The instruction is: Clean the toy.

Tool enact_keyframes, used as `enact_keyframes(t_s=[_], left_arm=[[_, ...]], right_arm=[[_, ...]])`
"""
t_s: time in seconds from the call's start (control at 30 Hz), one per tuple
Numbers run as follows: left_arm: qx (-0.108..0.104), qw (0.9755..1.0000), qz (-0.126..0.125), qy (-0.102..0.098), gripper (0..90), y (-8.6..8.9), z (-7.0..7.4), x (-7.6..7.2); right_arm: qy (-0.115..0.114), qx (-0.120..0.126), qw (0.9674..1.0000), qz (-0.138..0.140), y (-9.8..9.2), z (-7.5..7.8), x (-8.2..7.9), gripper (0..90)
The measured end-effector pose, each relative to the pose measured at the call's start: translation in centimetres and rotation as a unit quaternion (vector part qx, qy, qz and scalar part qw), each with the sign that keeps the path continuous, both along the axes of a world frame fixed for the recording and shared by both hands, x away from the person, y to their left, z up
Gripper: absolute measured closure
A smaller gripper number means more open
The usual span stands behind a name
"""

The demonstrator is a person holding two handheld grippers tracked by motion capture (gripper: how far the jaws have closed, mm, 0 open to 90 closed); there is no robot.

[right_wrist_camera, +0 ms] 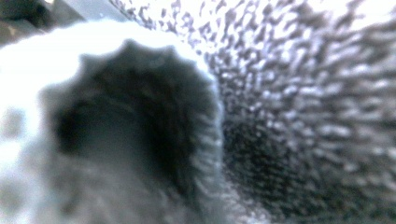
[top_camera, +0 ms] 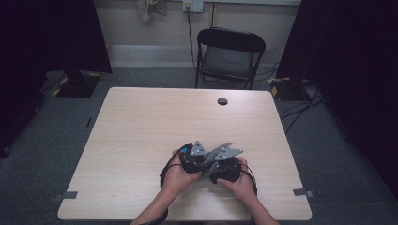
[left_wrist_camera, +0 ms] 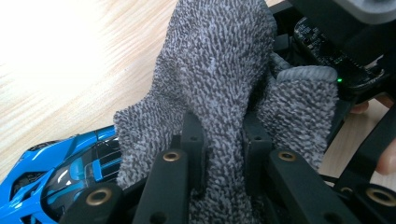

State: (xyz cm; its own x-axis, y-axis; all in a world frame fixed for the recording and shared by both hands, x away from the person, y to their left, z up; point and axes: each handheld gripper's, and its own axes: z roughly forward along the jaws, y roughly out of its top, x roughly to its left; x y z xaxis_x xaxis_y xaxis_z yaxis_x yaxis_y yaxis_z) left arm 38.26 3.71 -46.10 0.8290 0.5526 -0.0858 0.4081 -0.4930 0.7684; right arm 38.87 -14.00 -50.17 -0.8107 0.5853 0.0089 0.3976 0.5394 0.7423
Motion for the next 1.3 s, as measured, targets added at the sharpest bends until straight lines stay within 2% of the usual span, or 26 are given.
enact_keyframes(t_s=[0.7,1.3], left_arm=[[-0.013,0.9997,0.021,0.006,75.5,0.6,0.2,0.7],[-0.005,0.9992,0.038,-0.004,75.5,1.8,0.4,1.6]], right_arm=[[0.0,0.0,1.0,0.0,0.0,0.0,0.1,23.9],[0.0,0.0,1.0,0.001,0.0,0.0,0.1,23.9]])
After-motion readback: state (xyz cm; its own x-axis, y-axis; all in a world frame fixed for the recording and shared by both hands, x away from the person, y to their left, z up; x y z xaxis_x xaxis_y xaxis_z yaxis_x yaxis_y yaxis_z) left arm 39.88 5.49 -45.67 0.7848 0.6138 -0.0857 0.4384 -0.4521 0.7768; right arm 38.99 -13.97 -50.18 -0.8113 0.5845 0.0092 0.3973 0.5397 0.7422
